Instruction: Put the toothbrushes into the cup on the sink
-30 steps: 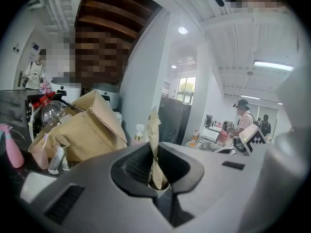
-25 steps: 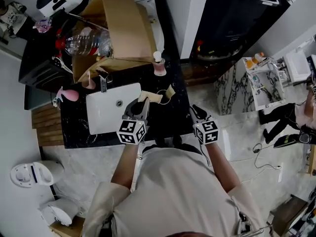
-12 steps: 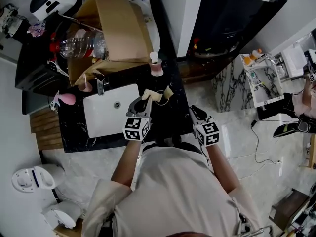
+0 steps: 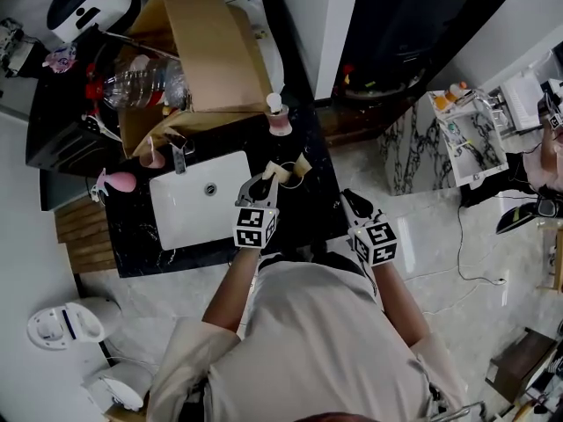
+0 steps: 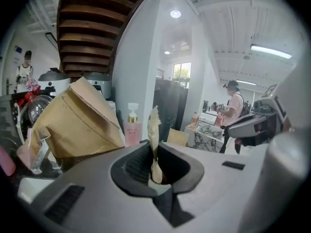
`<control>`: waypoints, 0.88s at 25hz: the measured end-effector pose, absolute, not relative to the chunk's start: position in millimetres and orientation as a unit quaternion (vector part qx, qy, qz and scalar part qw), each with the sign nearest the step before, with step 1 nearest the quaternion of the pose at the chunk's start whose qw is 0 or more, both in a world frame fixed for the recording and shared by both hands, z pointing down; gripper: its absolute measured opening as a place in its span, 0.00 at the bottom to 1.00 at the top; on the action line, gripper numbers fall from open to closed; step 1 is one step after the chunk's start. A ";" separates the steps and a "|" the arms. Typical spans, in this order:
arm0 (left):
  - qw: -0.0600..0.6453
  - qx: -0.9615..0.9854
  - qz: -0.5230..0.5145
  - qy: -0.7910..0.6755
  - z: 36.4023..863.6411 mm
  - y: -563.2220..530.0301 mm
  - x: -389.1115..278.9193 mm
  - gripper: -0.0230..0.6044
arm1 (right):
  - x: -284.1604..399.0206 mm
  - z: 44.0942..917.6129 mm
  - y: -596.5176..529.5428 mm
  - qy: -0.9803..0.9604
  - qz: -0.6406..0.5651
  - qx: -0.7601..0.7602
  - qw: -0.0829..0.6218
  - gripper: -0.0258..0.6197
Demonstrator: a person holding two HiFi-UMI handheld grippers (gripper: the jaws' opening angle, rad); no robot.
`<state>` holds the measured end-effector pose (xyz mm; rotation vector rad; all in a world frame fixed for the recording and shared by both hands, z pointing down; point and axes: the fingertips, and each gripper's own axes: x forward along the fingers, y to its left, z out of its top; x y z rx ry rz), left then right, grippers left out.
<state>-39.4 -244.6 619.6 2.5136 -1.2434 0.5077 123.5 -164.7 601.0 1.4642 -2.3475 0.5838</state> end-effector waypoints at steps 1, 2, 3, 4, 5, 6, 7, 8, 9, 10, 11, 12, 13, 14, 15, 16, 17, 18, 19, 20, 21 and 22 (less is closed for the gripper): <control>0.146 0.872 0.179 -0.431 622.9 -244.8 -39.4 0.09 | 123.2 599.8 -163.5 -0.820 0.203 0.512 0.155 0.12; 0.148 0.871 0.182 -0.431 626.3 -245.0 -39.5 0.09 | 123.2 598.4 -162.5 -0.820 0.203 0.512 0.153 0.12; 0.149 0.871 0.184 -0.431 629.2 -245.4 -39.2 0.10 | 123.5 597.0 -161.7 -0.820 0.202 0.513 0.151 0.12; 0.150 0.871 0.185 -0.431 631.4 -246.1 -38.2 0.09 | 124.3 595.6 -161.3 -0.820 0.202 0.515 0.148 0.12; 0.150 0.871 0.185 -0.430 633.2 -246.9 -37.0 0.09 | 125.5 594.6 -161.2 -0.819 0.202 0.516 0.146 0.11; 0.150 0.871 0.186 -0.430 635.3 -247.6 -35.8 0.10 | 126.5 593.8 -161.2 -0.818 0.202 0.519 0.144 0.11; 0.149 0.870 0.188 -0.430 637.7 -248.1 -34.9 0.10 | 127.0 593.1 -161.3 -0.818 0.202 0.520 0.141 0.10; 0.147 0.870 0.191 -0.430 640.4 -248.6 -33.9 0.10 | 126.7 592.3 -161.3 -0.818 0.202 0.521 0.139 0.10; 0.146 0.870 0.194 -0.430 643.5 -248.9 -32.9 0.10 | 125.7 591.0 -161.1 -0.819 0.200 0.520 0.138 0.10; 0.145 0.869 0.198 -0.429 646.9 -249.3 -31.7 0.10 | 124.2 589.4 -160.7 -0.821 0.198 0.518 0.136 0.10; 0.145 0.869 0.202 -0.428 650.3 -249.6 -30.4 0.10 | 122.5 587.6 -160.4 -0.823 0.195 0.516 0.135 0.10; 0.146 0.868 0.206 -0.427 653.8 -250.0 -29.3 0.10 | 120.9 586.2 -160.0 -0.825 0.193 0.514 0.134 0.10; 0.147 0.867 0.209 -0.427 657.2 -250.3 -28.4 0.10 | 119.8 585.5 -159.5 -0.826 0.191 0.513 0.134 0.10; 0.148 0.866 0.213 -0.427 660.6 -250.4 -27.8 0.10 | 119.3 585.5 -158.9 -0.826 0.190 0.513 0.134 0.10; 0.149 0.865 0.216 -0.427 663.9 -250.4 -27.4 0.10 | 119.2 586.0 -158.1 -0.826 0.191 0.513 0.135 0.10; 0.151 0.864 0.218 -0.428 667.1 -250.2 -27.3 0.10 | 119.7 586.6 -157.1 -0.825 0.191 0.514 0.135 0.10; 0.152 0.863 0.220 -0.429 670.0 -249.7 -27.4 0.10 | 120.5 587.1 -156.0 -0.824 0.191 0.515 0.136 0.10; 0.154 0.862 0.221 -0.429 672.6 -249.1 -27.4 0.10 | 121.7 587.4 -154.9 -0.823 0.192 0.517 0.137 0.10; 0.157 0.861 0.223 -0.430 675.2 -248.6 -27.3 0.11 | 123.2 587.6 -153.9 -0.822 0.192 0.518 0.138 0.10; 0.159 0.860 0.224 -0.430 678.0 -248.4 -27.2 0.11 | 124.6 587.6 -153.3 -0.821 0.192 0.519 0.138 0.10; 0.163 0.859 0.225 -0.430 680.9 -248.5 -27.1 0.11 | 125.7 587.5 -153.1 -0.821 0.192 0.519 0.139 0.10; 0.167 0.858 0.226 -0.429 683.9 -248.7 -26.9 0.11 | 126.2 587.2 -153.3 -0.821 0.192 0.519 0.139 0.10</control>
